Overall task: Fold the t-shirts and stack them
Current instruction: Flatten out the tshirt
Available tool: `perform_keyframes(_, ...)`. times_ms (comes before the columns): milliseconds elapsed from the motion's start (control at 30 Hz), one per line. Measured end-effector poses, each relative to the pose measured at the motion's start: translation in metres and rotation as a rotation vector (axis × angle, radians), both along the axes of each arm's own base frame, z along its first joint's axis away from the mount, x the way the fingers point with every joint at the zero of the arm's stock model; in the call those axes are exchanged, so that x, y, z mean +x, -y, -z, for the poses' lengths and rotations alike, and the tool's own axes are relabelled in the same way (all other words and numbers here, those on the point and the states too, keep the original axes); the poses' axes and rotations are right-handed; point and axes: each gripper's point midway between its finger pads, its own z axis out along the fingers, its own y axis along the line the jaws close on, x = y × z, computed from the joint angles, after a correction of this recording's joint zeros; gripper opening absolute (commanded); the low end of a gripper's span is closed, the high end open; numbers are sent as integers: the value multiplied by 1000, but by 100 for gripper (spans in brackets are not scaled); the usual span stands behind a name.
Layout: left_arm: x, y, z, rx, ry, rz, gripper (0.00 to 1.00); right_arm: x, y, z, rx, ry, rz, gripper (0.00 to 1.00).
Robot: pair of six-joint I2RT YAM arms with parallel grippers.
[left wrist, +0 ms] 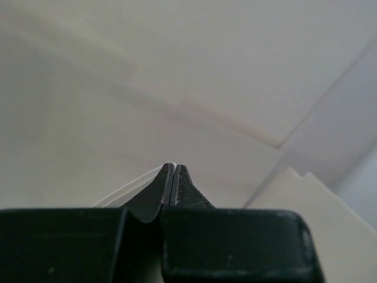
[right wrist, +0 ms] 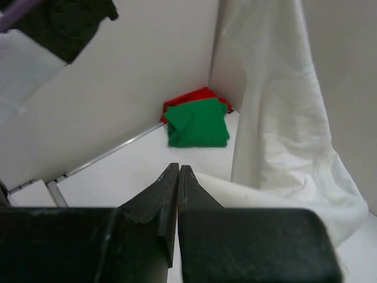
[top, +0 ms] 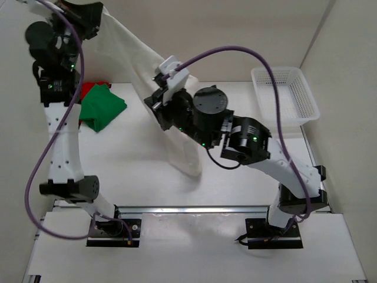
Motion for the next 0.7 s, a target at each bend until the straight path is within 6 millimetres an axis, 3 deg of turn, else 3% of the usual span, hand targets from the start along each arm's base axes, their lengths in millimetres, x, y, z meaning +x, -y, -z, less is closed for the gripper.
perform_keyframes(133, -70, 3, -69, 20, 193, 23, 0, -12, -41, 6, 3, 23, -53, 0)
perform_keyframes(233, -84, -6, -90, 21, 252, 14, 0, -37, -61, 5, -11, 92, -78, 0)
perform_keyframes(300, -79, -12, -92, 10, 256, 9, 0, -54, -67, -2, 7, 124, -105, 0)
perform_keyframes(367, -61, -15, -81, -8, 221, 15, 0, -62, -69, -13, 49, 138, -122, 0)
perform_keyframes(500, -24, -23, -45, -31, 109, 10, 0, -57, -61, -28, 88, 173, -80, 0)
perform_keyframes(600, -10, -24, -33, -34, 72, -4, 0, -55, -54, -32, 81, 201, -46, 0)
perform_keyframes(700, -6, -2, -27, -27, 69, 23, 0, -29, -43, -31, 95, 172, -24, 0)
